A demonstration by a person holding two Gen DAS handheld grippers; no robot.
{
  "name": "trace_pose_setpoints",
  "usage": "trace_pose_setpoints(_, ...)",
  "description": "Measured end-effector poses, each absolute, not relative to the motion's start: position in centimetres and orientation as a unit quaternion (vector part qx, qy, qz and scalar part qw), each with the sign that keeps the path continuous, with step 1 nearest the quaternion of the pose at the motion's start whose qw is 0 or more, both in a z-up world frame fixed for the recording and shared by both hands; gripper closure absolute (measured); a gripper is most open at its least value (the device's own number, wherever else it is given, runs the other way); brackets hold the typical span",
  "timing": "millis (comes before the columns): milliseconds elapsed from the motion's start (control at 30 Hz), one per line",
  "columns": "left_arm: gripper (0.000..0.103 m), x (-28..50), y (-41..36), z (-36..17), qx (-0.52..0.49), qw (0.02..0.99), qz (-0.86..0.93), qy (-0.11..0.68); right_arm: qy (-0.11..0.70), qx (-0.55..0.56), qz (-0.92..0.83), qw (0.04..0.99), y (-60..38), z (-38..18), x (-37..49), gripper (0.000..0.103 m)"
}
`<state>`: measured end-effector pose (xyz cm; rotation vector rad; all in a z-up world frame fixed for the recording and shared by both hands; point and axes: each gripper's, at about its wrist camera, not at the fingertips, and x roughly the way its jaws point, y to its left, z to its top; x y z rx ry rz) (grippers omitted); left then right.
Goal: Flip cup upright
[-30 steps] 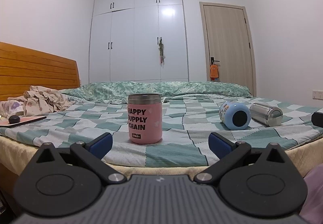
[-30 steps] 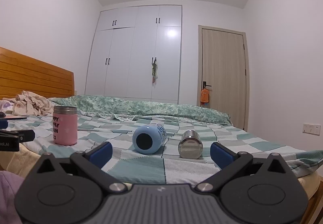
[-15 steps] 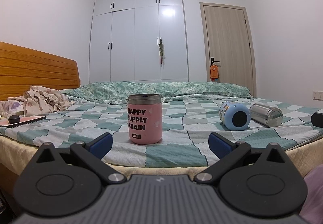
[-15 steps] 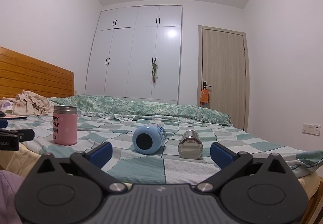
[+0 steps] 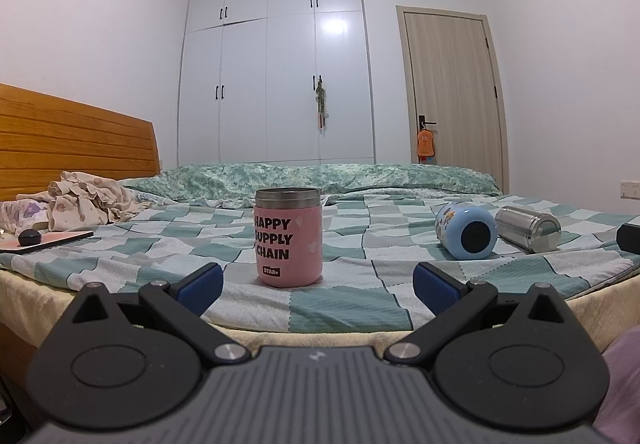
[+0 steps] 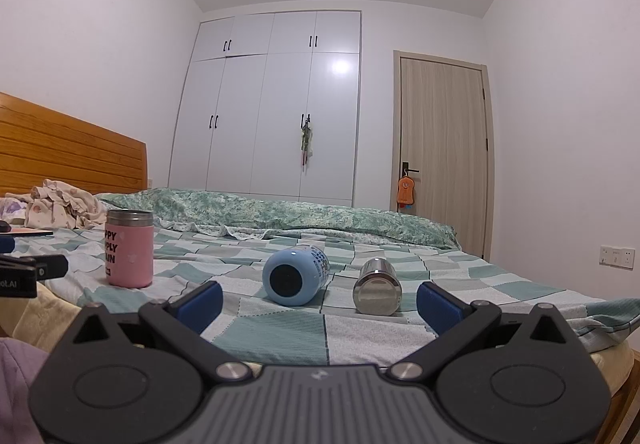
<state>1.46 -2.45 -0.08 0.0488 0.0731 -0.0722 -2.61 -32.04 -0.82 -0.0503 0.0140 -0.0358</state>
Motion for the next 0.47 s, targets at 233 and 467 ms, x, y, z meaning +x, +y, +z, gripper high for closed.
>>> trace_pose_setpoints(233,0.0,1.35,-2.33,-0.08,0.023,0.998,-0.039,0.032,0.007,-0.025,-0.018,0.999,-32.02,-0.83,-2.62,0.0)
trace_pose_setpoints(467,0.0,1.25,-2.15,-0.14,0.023,0.998,-0.041,0.032,0.007,-0.025,-0.018,0.999,-32.03,-0.84,-2.61,0.0)
